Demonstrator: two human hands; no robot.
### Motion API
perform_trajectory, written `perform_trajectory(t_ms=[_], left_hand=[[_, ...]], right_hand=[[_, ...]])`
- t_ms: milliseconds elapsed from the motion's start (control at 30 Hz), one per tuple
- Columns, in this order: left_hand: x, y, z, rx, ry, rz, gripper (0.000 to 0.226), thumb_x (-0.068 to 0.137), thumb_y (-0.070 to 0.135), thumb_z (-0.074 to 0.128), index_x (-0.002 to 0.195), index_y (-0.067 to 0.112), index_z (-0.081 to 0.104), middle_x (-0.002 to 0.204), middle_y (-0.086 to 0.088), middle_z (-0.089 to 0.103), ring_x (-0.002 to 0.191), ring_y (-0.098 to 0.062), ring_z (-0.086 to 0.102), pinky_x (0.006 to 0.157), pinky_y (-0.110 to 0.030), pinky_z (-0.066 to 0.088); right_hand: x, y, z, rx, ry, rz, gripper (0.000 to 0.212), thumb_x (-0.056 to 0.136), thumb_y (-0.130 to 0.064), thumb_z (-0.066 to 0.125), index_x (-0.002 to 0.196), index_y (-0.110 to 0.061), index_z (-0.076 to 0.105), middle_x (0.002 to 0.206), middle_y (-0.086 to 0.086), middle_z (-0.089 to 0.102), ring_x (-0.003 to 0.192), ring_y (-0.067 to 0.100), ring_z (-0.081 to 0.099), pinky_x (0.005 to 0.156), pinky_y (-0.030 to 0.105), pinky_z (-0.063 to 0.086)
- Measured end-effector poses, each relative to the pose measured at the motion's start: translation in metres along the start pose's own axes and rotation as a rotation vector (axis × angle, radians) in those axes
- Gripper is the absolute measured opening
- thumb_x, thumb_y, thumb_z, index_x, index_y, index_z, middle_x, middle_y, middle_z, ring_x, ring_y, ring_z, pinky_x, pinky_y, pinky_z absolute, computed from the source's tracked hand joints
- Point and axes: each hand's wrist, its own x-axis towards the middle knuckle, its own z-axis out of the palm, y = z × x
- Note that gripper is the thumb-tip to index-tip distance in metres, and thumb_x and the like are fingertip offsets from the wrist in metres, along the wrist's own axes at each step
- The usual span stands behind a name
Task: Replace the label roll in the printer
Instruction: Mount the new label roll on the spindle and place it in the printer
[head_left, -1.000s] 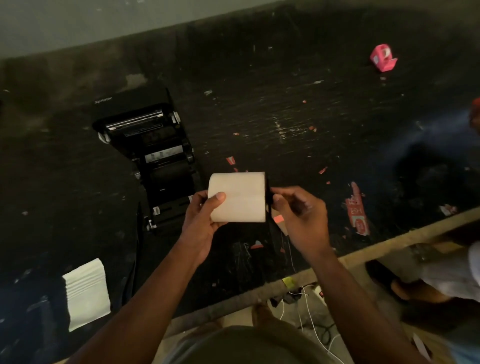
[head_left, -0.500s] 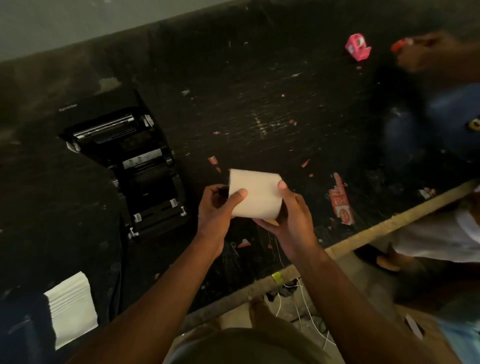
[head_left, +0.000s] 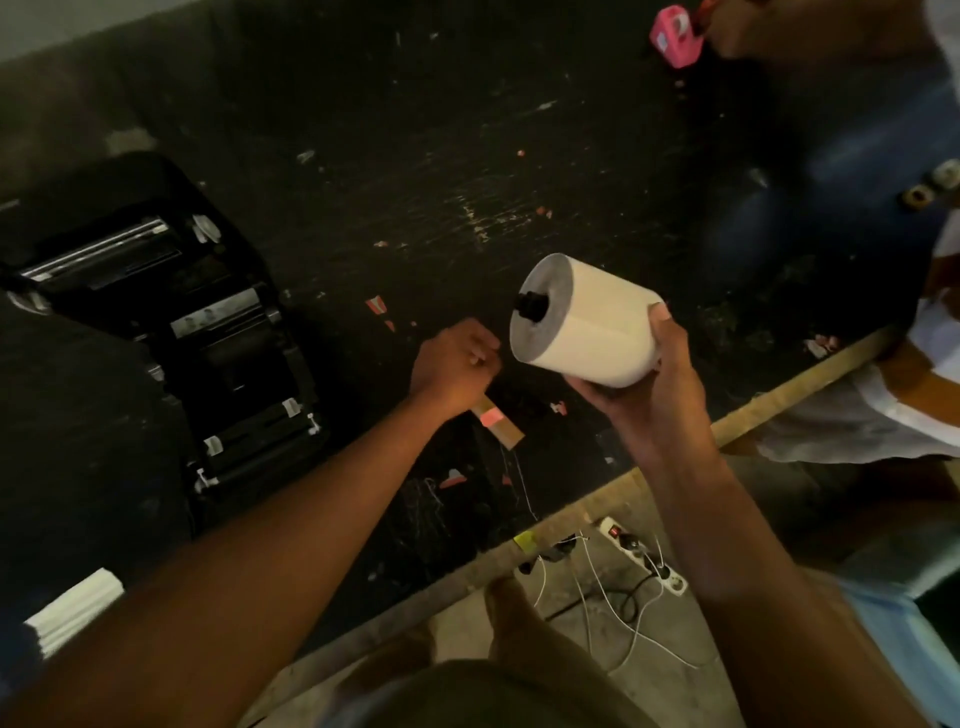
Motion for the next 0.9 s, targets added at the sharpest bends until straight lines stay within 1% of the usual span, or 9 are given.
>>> perform_trajectory(t_ms=[100, 200, 267, 333, 400, 533, 633, 800, 900], left_hand=[[0.02, -0.006, 0.015, 0.307, -0.213, 0.116, 0.031, 0.085, 0.023, 0.08, 0.103, 0.041, 0.063, 0.099, 0.018, 0.06, 0.095, -0.005, 0.06, 0.069, -0.02, 0.04], [0.038, -0.01, 0.026, 0.531, -0.297, 0.215, 0.037, 0.082, 0.026, 0.083, 0.112, 0.034, 0.063, 0.105, 0.013, 0.053, 0.096, -0.008, 0.054, 0.081, -0.03, 0.044], [0.046, -0.009, 0.028, 0.591, -0.314, 0.234, 0.034, 0.084, 0.025, 0.082, 0.111, 0.033, 0.064, 0.11, 0.01, 0.057, 0.098, -0.011, 0.056, 0.089, -0.035, 0.05], [0.052, -0.006, 0.023, 0.615, -0.276, 0.236, 0.026, 0.087, 0.025, 0.079, 0.106, 0.034, 0.064, 0.115, 0.006, 0.063, 0.102, -0.013, 0.061, 0.092, -0.04, 0.054], [0.059, -0.004, 0.017, 0.608, -0.233, 0.23, 0.024, 0.089, 0.026, 0.076, 0.11, 0.032, 0.066, 0.118, 0.004, 0.065, 0.105, -0.015, 0.063, 0.091, -0.041, 0.056], [0.057, -0.003, 0.016, 0.719, -0.28, 0.332, 0.048, 0.084, 0.037, 0.081, 0.128, 0.028, 0.065, 0.124, 0.002, 0.059, 0.11, -0.017, 0.06, 0.089, -0.038, 0.053], [0.056, -0.002, 0.019, 0.748, -0.266, 0.332, 0.059, 0.084, 0.033, 0.082, 0.139, 0.026, 0.059, 0.128, 0.0, 0.059, 0.115, -0.021, 0.06, 0.092, -0.039, 0.053], [0.059, 0.004, 0.023, 0.698, -0.251, 0.258, 0.05, 0.083, 0.027, 0.083, 0.128, 0.025, 0.063, 0.127, -0.002, 0.061, 0.112, -0.021, 0.062, 0.093, -0.044, 0.057], [0.062, 0.003, 0.019, 0.544, -0.199, 0.222, 0.047, 0.076, 0.031, 0.089, 0.117, 0.027, 0.066, 0.12, 0.002, 0.058, 0.103, -0.017, 0.061, 0.089, -0.04, 0.057]], right_hand=[[-0.008, -0.003, -0.009, 0.008, 0.009, 0.001, 0.045, 0.077, -0.05, 0.084, 0.118, -0.037, 0.07, 0.126, 0.008, 0.072, 0.114, 0.032, 0.072, 0.084, 0.055, 0.061], [-0.013, -0.003, -0.021, 0.024, 0.02, 0.01, 0.047, 0.078, -0.049, 0.082, 0.121, -0.036, 0.067, 0.125, 0.008, 0.072, 0.113, 0.031, 0.072, 0.084, 0.053, 0.061], [-0.017, -0.002, -0.03, 0.018, 0.001, 0.005, 0.051, 0.078, -0.05, 0.082, 0.125, -0.038, 0.067, 0.132, 0.009, 0.067, 0.113, 0.03, 0.072, 0.084, 0.052, 0.061], [-0.022, -0.002, -0.039, -0.007, -0.033, -0.004, 0.047, 0.079, -0.053, 0.079, 0.124, -0.044, 0.069, 0.136, 0.008, 0.064, 0.115, 0.027, 0.071, 0.085, 0.05, 0.061], [-0.026, 0.001, -0.05, -0.002, -0.036, 0.009, 0.051, 0.084, -0.053, 0.076, 0.132, -0.043, 0.063, 0.139, 0.008, 0.063, 0.12, 0.029, 0.069, 0.088, 0.052, 0.06], [-0.03, 0.009, -0.068, 0.024, 0.04, 0.049, 0.048, 0.088, -0.05, 0.073, 0.133, -0.037, 0.06, 0.138, 0.01, 0.064, 0.118, 0.029, 0.07, 0.086, 0.05, 0.061], [-0.03, 0.014, -0.074, 0.012, 0.073, 0.062, 0.044, 0.088, -0.05, 0.073, 0.128, -0.036, 0.061, 0.138, 0.011, 0.063, 0.123, 0.032, 0.066, 0.084, 0.048, 0.062], [-0.028, 0.023, -0.075, 0.047, 0.108, 0.093, 0.047, 0.086, -0.048, 0.074, 0.128, -0.035, 0.057, 0.14, 0.012, 0.059, 0.126, 0.036, 0.061, 0.083, 0.05, 0.062], [-0.027, 0.027, -0.072, 0.053, 0.113, 0.107, 0.053, 0.082, -0.049, 0.077, 0.13, -0.035, 0.058, 0.141, 0.012, 0.058, 0.127, 0.037, 0.06, 0.085, 0.052, 0.061]])
